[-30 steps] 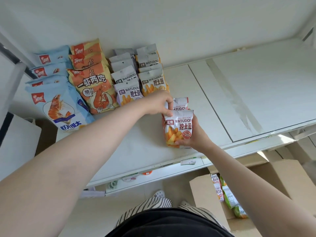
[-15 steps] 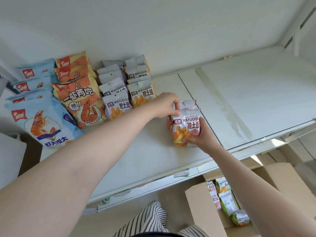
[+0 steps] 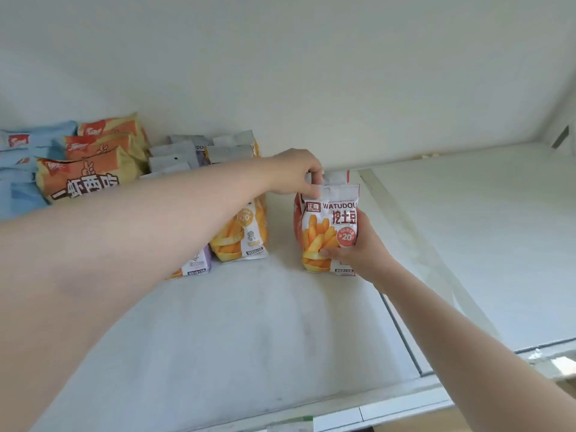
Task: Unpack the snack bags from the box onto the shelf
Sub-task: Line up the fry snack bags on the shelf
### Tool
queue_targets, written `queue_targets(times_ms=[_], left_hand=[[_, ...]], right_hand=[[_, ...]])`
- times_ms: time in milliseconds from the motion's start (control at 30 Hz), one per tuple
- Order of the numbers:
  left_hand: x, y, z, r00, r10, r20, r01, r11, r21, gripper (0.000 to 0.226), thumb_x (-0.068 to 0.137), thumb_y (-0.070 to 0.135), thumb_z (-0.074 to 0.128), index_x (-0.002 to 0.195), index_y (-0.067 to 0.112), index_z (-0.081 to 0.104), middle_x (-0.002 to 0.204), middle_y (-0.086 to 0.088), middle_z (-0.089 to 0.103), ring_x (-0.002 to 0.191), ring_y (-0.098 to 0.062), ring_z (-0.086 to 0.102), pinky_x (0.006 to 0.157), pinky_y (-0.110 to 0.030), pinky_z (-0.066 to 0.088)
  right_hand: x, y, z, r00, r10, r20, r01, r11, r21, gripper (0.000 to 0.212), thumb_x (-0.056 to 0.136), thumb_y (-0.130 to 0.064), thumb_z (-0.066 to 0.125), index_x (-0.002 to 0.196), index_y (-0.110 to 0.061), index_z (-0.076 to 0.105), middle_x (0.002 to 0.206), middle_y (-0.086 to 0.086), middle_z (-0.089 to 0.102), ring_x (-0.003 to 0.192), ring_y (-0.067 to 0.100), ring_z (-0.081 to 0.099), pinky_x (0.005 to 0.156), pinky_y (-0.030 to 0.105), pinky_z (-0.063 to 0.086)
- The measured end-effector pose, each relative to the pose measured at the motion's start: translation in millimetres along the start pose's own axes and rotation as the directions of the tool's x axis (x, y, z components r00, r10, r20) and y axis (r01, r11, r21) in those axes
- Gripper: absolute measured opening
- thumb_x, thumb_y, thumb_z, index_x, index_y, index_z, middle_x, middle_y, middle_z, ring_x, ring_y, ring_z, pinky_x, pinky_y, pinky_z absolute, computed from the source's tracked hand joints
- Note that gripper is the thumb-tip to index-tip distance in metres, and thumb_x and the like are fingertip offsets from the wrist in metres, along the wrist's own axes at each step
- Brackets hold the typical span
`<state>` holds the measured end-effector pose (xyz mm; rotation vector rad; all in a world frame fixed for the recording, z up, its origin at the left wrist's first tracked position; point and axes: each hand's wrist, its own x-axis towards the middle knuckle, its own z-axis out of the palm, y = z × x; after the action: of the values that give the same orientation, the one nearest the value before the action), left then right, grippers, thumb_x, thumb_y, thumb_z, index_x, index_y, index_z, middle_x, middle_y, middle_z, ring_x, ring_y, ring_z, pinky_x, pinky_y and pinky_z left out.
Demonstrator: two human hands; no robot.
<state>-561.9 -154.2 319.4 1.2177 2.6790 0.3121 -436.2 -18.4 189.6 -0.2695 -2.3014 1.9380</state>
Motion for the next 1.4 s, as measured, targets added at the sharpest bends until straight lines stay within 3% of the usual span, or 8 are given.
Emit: queue_targets(times_ms=[167, 267, 400, 567, 833, 1033, 1167, 1400], left_hand=[[41, -33, -10, 0.998, 0.014, -0.061, -0.003, 0.984, 0.179, 0.012, 0.086, 0.03, 0.068, 0.09, 0.02, 0.061, 0.117, -0.005, 0.06, 0.11, -0.026, 0.055, 0.081, -0.032, 0.041], [63, -55, -16, 0.995, -0.001, -0.098, 0.022, 0.975, 0.22, 0.014, 0.086, 0.03, 0.069, 0.092, 0.021, 0.06, 0.117, -0.006, 0.061, 0.108, -0.024, 0.056, 0.075, -0.028, 0.039], [84, -85, -25, 0.99, -0.026, -0.139, 0.061, 0.965, 0.254, 0.022, 0.085, 0.03, 0.069, 0.101, 0.016, 0.065, 0.106, -0.003, 0.06, 0.097, -0.02, 0.054, 0.064, -0.027, 0.036], [103, -119, -35, 0.977, -0.083, -0.198, 0.134, 0.956, 0.261, 0.02, 0.084, 0.028, 0.072, 0.1, 0.018, 0.066, 0.111, -0.003, 0.06, 0.104, -0.022, 0.056, 0.078, -0.026, 0.04], [116, -145, -36, 0.956, -0.092, -0.28, 0.166, 0.953, 0.252, 0.021, 0.082, 0.026, 0.074, 0.101, 0.017, 0.068, 0.101, 0.003, 0.052, 0.104, -0.014, 0.05, 0.076, -0.024, 0.033], [115, -149, -37, 0.953, -0.095, -0.289, 0.171, 0.953, 0.249, 0.026, 0.081, 0.028, 0.074, 0.104, 0.016, 0.069, 0.102, 0.002, 0.053, 0.098, -0.013, 0.049, 0.075, -0.024, 0.034], [111, -153, -37, 0.954, -0.103, -0.282, 0.169, 0.96, 0.222, 0.029, 0.083, 0.029, 0.073, 0.109, 0.015, 0.068, 0.1, 0.002, 0.051, 0.099, -0.012, 0.047, 0.077, -0.023, 0.033], [111, -155, -36, 0.947, -0.131, -0.292, 0.199, 0.956, 0.216, 0.031, 0.08, 0.028, 0.075, 0.107, 0.013, 0.07, 0.096, 0.001, 0.054, 0.096, -0.014, 0.05, 0.076, -0.024, 0.035]], right_hand=[[62, 7, 3, 0.992, -0.114, 0.05, 0.116, 0.993, -0.023, 0.064, 0.071, 0.004, 0.082, 0.119, -0.026, 0.051, 0.103, -0.009, 0.071, 0.088, 0.001, 0.069, 0.073, 0.018, 0.055], [95, 11, 11, 0.993, -0.119, 0.021, 0.12, 0.993, -0.007, 0.075, 0.07, -0.003, 0.085, 0.129, -0.023, 0.043, 0.11, -0.009, 0.067, 0.096, 0.002, 0.067, 0.074, 0.019, 0.055], [143, 14, 22, 0.991, -0.124, 0.047, 0.125, 0.992, -0.015, 0.082, 0.066, -0.008, 0.088, 0.135, -0.019, 0.044, 0.116, -0.002, 0.068, 0.105, 0.014, 0.067, 0.088, 0.038, 0.057], [191, 13, 36, 0.987, -0.153, 0.058, 0.154, 0.988, -0.022, 0.078, 0.067, -0.008, 0.088, 0.132, -0.018, 0.046, 0.114, -0.001, 0.069, 0.104, 0.015, 0.067, 0.087, 0.033, 0.057], [225, 14, 49, 0.976, -0.211, 0.049, 0.213, 0.976, -0.04, 0.094, 0.069, -0.01, 0.087, 0.145, -0.019, 0.031, 0.124, -0.002, 0.062, 0.113, 0.017, 0.062, 0.098, 0.041, 0.052], [224, 15, 47, 0.951, -0.307, 0.035, 0.305, 0.912, -0.274, 0.094, 0.069, -0.039, 0.087, 0.145, -0.023, 0.035, 0.127, -0.011, 0.062, 0.116, 0.013, 0.06, 0.102, 0.04, 0.048], [217, 17, 52, 0.952, -0.299, 0.063, 0.306, 0.927, -0.215, 0.121, 0.051, -0.059, 0.089, 0.149, -0.025, 0.027, 0.13, -0.015, 0.06, 0.117, 0.007, 0.06, 0.103, 0.041, 0.049], [218, 12, 49, 0.957, -0.266, 0.113, 0.287, 0.925, -0.251, 0.123, 0.051, -0.046, 0.087, 0.151, -0.02, 0.022, 0.134, -0.01, 0.057, 0.12, 0.013, 0.058, 0.105, 0.044, 0.047]])
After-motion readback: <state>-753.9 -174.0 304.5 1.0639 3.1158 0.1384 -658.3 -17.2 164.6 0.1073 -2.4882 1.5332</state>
